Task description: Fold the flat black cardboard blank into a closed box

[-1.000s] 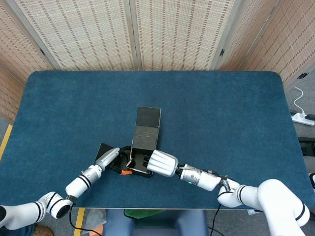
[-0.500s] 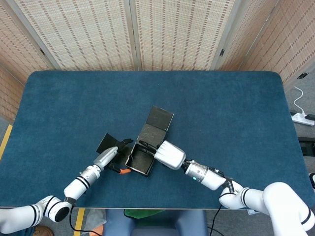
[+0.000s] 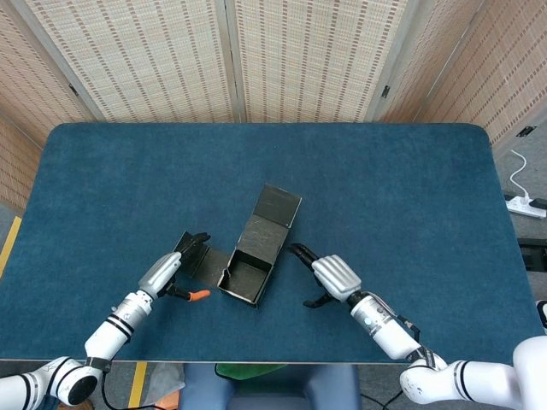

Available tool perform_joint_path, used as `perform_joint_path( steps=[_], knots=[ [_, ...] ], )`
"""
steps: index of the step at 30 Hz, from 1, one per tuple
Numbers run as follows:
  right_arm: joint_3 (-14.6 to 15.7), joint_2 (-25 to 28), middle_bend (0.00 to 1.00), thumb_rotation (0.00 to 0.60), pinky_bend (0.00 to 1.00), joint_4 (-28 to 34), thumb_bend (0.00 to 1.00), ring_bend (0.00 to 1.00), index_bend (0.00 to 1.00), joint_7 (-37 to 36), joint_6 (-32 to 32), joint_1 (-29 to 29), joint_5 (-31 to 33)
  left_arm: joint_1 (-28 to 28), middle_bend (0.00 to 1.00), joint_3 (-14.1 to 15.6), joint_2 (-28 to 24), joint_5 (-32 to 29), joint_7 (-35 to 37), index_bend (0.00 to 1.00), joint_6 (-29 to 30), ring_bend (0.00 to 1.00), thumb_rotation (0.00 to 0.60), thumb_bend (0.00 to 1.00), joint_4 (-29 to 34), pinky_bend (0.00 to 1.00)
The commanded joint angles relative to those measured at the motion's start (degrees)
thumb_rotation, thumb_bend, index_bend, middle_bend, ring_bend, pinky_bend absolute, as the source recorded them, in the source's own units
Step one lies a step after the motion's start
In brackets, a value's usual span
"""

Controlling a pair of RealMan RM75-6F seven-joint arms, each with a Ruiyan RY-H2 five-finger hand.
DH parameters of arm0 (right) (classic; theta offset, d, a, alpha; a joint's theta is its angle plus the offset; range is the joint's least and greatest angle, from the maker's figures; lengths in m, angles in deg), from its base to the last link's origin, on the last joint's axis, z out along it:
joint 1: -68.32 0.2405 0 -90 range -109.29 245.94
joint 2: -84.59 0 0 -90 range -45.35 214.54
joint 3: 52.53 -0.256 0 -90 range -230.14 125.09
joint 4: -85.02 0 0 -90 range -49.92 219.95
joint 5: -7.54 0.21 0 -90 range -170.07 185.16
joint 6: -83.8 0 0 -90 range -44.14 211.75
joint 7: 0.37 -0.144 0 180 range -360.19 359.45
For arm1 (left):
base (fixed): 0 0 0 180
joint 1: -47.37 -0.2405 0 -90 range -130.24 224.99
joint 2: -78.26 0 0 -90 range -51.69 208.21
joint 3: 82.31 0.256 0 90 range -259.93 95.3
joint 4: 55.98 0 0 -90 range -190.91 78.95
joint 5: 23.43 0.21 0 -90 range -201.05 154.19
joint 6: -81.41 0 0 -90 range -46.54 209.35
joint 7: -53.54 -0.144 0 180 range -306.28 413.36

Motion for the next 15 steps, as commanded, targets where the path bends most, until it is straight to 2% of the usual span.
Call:
perform_joint_path(
  steps=[1,11,15],
  knots=[
    [-2.8,0.2,0.04,0.600,1.00,2.5,0.01,0.63,0.00,-3.6,-6.7,0.0,7.6,-0.5,0.00,0.2,-0.9,0.7,0.1,0.00,0.5,0.00,0.600,0.21,0.9,0.22],
    [-11.0,-3.9,0.02,0.600,1.00,-1.3,0.00,0.63,0.00,-4.0,-17.2,7.3,17.4,-1.9,0.00,0.5,-2.6,1.3,1.0,0.00,1.4,0.00,0.600,0.21,1.8,0.22],
    [-14.7,-4.2,0.02,0.600,1.00,-4.0,0.00,0.63,0.00,-3.4,-23.5,12.8,24.8,-2.4,0.00,0.5,-3.1,0.9,1.3,0.00,1.4,0.00,0.600,0.21,1.9,0.22]
  ],
)
